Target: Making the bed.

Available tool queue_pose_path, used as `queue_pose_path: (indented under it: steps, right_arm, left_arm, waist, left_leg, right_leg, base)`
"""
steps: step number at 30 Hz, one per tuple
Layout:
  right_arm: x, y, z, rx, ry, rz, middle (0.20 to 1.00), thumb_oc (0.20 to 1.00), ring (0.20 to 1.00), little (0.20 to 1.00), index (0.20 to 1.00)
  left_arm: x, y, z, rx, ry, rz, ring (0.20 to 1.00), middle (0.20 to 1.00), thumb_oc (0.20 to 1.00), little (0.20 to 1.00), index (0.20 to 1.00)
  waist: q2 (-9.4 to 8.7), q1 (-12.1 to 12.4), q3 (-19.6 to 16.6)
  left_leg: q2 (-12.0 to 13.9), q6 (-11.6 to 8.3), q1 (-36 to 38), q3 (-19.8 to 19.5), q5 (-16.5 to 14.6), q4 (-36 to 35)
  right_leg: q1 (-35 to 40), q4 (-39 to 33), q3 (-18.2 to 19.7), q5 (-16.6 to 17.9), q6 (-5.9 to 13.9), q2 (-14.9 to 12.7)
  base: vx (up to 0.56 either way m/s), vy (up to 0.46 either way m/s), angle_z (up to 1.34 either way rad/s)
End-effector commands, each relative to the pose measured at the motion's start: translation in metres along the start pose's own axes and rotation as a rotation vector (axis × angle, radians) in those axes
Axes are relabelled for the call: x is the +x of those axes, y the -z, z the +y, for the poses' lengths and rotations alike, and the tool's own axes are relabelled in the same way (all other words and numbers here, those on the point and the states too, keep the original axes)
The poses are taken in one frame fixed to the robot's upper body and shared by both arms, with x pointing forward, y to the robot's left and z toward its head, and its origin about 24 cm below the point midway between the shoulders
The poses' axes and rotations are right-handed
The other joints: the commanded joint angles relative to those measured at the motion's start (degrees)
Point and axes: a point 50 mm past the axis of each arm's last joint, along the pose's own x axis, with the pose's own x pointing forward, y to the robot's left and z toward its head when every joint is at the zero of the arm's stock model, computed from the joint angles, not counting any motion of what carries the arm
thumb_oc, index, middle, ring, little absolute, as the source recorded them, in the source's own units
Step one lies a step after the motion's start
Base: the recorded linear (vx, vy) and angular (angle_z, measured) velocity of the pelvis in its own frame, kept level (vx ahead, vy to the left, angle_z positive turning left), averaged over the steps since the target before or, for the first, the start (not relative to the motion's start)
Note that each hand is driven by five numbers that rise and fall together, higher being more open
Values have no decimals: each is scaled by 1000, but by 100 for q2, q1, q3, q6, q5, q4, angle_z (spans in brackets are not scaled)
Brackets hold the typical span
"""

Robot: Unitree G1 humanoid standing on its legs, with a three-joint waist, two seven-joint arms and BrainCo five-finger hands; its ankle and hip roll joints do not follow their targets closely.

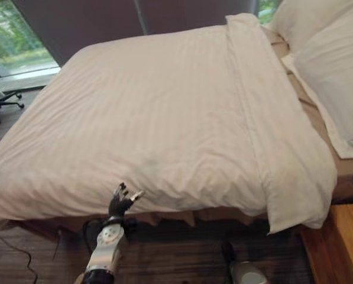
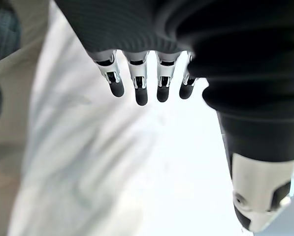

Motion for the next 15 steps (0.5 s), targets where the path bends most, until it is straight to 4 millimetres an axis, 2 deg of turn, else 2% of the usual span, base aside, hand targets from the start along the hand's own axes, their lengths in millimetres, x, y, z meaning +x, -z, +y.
queue_pose_path:
  steps: [1, 3, 6, 9, 11, 12, 13, 15]
  right_arm:
    - [7, -32, 28, 507, -72, -106, 200, 200, 200, 200, 200]
    - [6, -42, 40, 614, -102, -131, 200, 200, 200, 200, 200]
    - [10, -62, 53, 699, -104, -188, 200, 200, 200, 200, 200]
    - [18, -55, 42, 709, -12, -164, 200, 200, 200, 200, 200]
    - [23, -43, 24, 740, 65, -133, 200, 200, 200, 200, 200]
    - [23, -43, 24, 741, 64, -133, 200, 200, 200, 200, 200]
    - [19, -19, 9, 784, 131, -73, 200, 200, 200, 200, 200]
    - [2, 29, -14, 798, 238, 59, 200, 200, 200, 200, 200]
  left_arm:
    - [9, -23, 15, 34, -16, -89, 1000, 1000, 1000, 1000, 1000]
    - [8, -21, 9, 17, 4, -89, 1000, 1000, 1000, 1000, 1000]
    - [14, -35, -5, -11, 24, -143, 1000, 1000, 1000, 1000, 1000]
    - [16, -41, -9, -30, 36, -170, 1000, 1000, 1000, 1000, 1000]
    - [15, -38, -7, -41, 39, -170, 1000, 1000, 1000, 1000, 1000]
    - [15, -39, -7, -41, 39, -171, 1000, 1000, 1000, 1000, 1000]
    - [12, -30, 0, -70, 21, -142, 1000, 1000, 1000, 1000, 1000]
    - [12, -18, 14, -115, -31, -88, 1000, 1000, 1000, 1000, 1000]
  waist:
    - [-311, 70, 150]
    - [-230, 121, 237]
    - [-23, 182, 586]
    - [290, 124, 720]
    - [570, 42, 755]
    - [569, 44, 748]
    - [777, -37, 755]
    - [922, -160, 706]
  left_leg:
    - [164, -320, 92, -83, -177, 71]
    - [158, -330, 32, -124, -146, 71]
    - [71, -329, -318, -250, -32, 71]
    - [-40, -316, -600, -281, 31, 71]
    - [-127, -289, -715, -301, 22, 71]
    - [-124, -290, -741, -300, 54, 71]
    - [-153, -280, -775, -296, 16, 71]
    - [-154, -272, -798, -277, 14, 71]
  right_leg:
    - [448, 103, -69, -973, 332, -302]
    - [412, 103, -81, -980, 333, -318]
    - [108, 103, -72, -871, 345, -379]
    - [-135, 103, -75, -814, 380, -474]
    - [-234, 103, -95, -850, 439, -537]
    - [-260, 103, -93, -818, 430, -533]
    - [-269, 103, -116, -902, 476, -566]
    - [-316, 103, -107, -911, 489, -554]
  base:
    - [0, 0, 0]
    - [-71, -10, 6]
    - [-223, -17, 7]
    - [-122, 8, 17]
    - [-13, 47, 31]
    - [31, 101, 10]
    - [18, 85, 4]
    - [61, 104, 4]
